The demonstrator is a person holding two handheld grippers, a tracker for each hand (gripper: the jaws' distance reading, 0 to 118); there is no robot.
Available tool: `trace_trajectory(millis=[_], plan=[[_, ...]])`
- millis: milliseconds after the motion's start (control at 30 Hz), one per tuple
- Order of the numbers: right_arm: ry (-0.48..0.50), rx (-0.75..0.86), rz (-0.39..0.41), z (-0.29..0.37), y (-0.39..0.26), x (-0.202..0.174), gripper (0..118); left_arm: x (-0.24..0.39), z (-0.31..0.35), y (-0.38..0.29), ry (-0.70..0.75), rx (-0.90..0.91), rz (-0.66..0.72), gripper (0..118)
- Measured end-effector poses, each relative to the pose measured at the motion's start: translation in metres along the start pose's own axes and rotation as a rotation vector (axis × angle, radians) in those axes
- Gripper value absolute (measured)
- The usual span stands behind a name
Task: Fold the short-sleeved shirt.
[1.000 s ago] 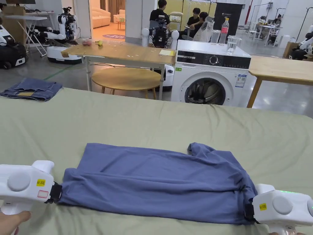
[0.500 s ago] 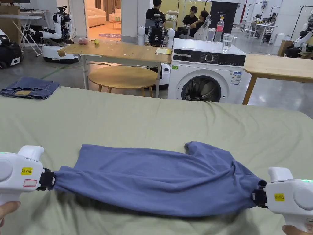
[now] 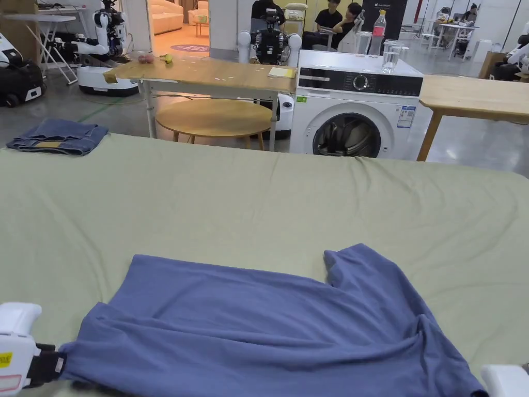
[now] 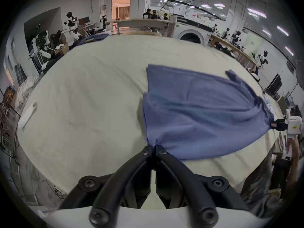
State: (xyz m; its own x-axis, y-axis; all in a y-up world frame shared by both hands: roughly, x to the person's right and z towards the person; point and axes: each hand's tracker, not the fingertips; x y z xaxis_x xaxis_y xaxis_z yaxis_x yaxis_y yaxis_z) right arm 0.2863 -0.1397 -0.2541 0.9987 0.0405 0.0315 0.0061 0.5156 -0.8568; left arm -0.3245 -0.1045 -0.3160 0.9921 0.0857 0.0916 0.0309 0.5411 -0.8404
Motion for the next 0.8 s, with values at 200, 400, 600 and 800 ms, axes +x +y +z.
trace_trajectory(millis=[200, 400, 600, 800], plan=[[-0.022, -0.018, -0.019, -0.027, -0.007, -0.004, 1, 0.004, -0.036, -0.018, 0.033, -0.05, -0.005, 0], [-0.076, -0.007, -0.011, -0.012, 0.006, -0.008, 18, 0.01, -0.023, -0.006, 0.049, -0.047, -0.015, 0], [-0.084, 0.225, -0.071, 0.031, 0.039, -0.02, 39, 0.022, 0.01, 0.016, 0.006, 0.133, 0.03, 34], [-0.053, 0.49, -0.088, 0.046, 0.068, -0.058, 34, 0.053, 0.031, 0.031, 0.024, 0.402, -0.029, 41]])
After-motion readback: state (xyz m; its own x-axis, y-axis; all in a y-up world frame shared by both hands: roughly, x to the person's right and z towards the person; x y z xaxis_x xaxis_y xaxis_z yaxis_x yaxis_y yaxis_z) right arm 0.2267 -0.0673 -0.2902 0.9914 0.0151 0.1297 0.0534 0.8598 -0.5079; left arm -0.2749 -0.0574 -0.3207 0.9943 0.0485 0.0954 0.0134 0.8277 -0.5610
